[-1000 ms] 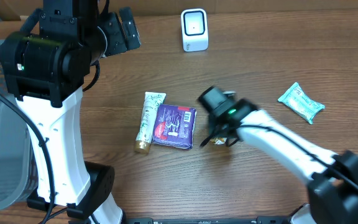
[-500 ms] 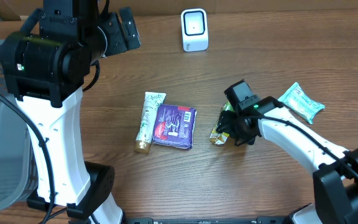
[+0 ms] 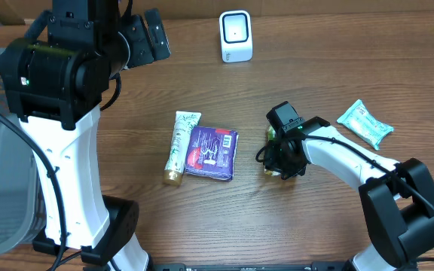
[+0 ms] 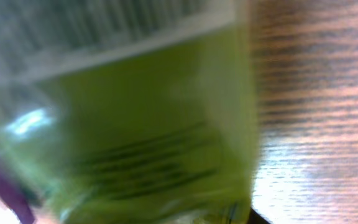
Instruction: Scan the item barcode
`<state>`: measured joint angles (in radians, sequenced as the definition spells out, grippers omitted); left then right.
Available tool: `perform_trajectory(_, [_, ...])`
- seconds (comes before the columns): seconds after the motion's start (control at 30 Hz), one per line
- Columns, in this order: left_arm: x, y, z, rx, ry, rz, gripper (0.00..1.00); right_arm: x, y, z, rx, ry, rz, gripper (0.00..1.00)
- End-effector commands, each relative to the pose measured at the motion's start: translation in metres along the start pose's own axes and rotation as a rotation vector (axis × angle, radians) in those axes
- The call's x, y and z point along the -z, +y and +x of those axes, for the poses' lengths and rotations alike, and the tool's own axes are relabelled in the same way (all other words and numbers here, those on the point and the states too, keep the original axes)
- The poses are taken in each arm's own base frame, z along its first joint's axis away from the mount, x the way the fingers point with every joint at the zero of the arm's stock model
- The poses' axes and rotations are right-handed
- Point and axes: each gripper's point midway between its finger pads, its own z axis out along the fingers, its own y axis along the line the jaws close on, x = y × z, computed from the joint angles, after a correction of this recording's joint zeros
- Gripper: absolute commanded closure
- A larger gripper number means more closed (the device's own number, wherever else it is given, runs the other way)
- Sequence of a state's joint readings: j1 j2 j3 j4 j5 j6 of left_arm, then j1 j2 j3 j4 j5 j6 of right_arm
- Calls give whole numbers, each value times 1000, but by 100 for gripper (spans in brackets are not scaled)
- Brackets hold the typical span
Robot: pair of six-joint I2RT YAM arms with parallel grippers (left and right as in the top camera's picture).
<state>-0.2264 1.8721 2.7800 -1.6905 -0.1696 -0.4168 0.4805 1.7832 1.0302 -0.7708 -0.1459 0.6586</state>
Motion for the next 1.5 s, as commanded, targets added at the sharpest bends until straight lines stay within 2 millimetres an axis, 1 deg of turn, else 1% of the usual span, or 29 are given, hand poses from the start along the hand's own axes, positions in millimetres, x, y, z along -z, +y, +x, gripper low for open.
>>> perform_trajectory(0.0, [-3, 3, -1, 8, 1, -18, 0, 1, 0, -4, 62, -16, 7, 83])
perform_trajectory(0.07, [-3, 3, -1, 8, 1, -18, 0, 6, 3, -7, 96, -24, 11, 88])
perform_trajectory(0.1, [-3, 3, -1, 9, 1, -18, 1, 10, 2, -11, 105, -34, 28, 89])
perform_trajectory(0.23, [-3, 3, -1, 9, 1, -18, 1, 31, -9, -32, 116, -120, 148, 89])
perform_trajectory(0.3, [-3, 3, -1, 8, 1, -18, 0, 40, -14, -42, 153, -166, 208, 87])
perform_trajectory(0.37, [-3, 3, -1, 8, 1, -17, 0, 45, -26, -50, 199, -213, 296, 77])
perform_trajectory(0.4, [-3, 2, -1, 8, 1, -17, 0, 48, -32, -52, 206, -228, 339, 76])
perform_trajectory(0.43, [-3, 2, -1, 8, 1, -17, 0, 51, -40, -55, 209, -246, 391, 76])
perform_trajectory(0.5, [-3, 3, -1, 9, 1, -18, 1, 60, -55, -58, 220, -276, 492, 82])
perform_trajectory(0.53, [-3, 3, -1, 9, 1, -18, 1, 62, -59, -59, 240, -281, 526, 83])
perform_trajectory(0.6, [-3, 3, -1, 9, 1, -18, 0, 63, -62, -60, 296, -274, 561, 88])
perform_trajectory(0.7, [-3, 3, -1, 9, 1, -18, 0, 56, -59, -61, 342, -256, 554, 92])
perform_trajectory(0.87, [-3, 3, -1, 9, 1, -18, 0, 42, -47, -51, 441, -215, 556, 92])
perform_trajectory(0.9, [-3, 3, -1, 9, 1, -18, 0, 40, -43, -48, 467, -212, 556, 90])
perform_trajectory(0.93, [-3, 3, -1, 9, 1, -18, 1, 38, -37, -45, 490, -214, 555, 82])
perform_trajectory(0.97, [-3, 3, -1, 9, 1, -18, 0, 36, -32, -42, 509, -216, 553, 78])
perform_trajectory(1.0, [-3, 3, -1, 9, 1, -18, 0, 34, -26, -38, 535, -220, 550, 68])
perform_trajectory(1.07, [-3, 3, -1, 9, 1, -18, 0, 32, -15, -32, 570, -233, 544, 53])
perform_trajectory(1.1, [-3, 3, -1, 9, 1, -18, 0, 31, -10, -28, 584, -233, 534, 43])
perform_trajectory(1.13, [-3, 3, -1, 9, 1, -18, 0, 28, -6, -23, 596, -219, 517, 37])
perform_trajectory(1.17, [-3, 3, -1, 9, 1, -18, 1, 24, -1, -15, 605, -192, 482, 25])
perform_trajectory(1.27, [-3, 3, -1, 9, 1, -18, 0, 19, 8, -5, 595, -149, 411, 20])
perform_trajectory(1.33, [-3, 3, -1, 9, 1, -18, 0, 22, 15, -5, 568, -143, 364, 18])
perform_trajectory(1.4, [-3, 3, -1, 9, 1, -18, 1, 33, 23, -13, 516, -180, 326, 18])
perform_trajectory(1.47, [-3, 3, -1, 9, 1, -18, 0, 57, 26, -28, 390, -253, 301, 18])
